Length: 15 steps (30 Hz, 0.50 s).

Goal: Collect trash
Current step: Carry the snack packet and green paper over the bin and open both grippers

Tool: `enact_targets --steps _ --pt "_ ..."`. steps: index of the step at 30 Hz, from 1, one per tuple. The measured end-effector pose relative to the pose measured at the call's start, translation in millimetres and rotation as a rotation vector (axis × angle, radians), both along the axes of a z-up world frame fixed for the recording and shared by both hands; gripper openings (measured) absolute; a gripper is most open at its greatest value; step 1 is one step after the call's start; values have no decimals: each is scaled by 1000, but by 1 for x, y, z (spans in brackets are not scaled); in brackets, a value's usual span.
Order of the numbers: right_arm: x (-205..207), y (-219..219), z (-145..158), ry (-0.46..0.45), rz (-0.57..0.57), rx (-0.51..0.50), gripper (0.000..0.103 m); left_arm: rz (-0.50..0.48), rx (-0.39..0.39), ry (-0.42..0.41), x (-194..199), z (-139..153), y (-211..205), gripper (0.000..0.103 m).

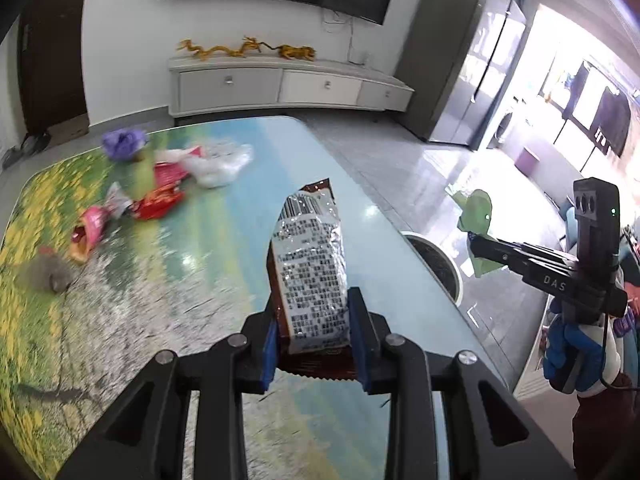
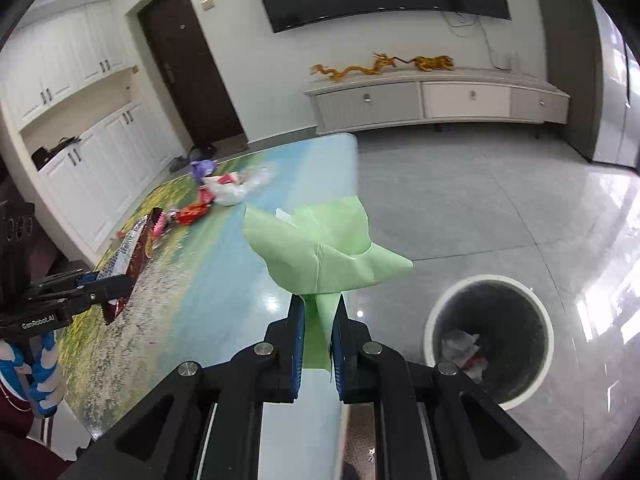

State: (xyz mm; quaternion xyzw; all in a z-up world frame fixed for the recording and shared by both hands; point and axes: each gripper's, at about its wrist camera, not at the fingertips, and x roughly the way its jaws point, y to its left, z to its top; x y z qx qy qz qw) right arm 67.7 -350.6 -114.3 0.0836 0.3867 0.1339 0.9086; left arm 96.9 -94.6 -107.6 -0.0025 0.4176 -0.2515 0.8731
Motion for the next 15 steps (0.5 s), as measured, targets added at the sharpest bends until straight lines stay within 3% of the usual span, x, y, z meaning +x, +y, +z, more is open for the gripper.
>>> enact_targets --steps 8,15 --pt "5 -104 -36 65 -199 77 12 -181 29 35 35 -3 -133 29" --pt "23 -160 -64 126 -282 111 12 -279 81 53 60 -18 -236 29"
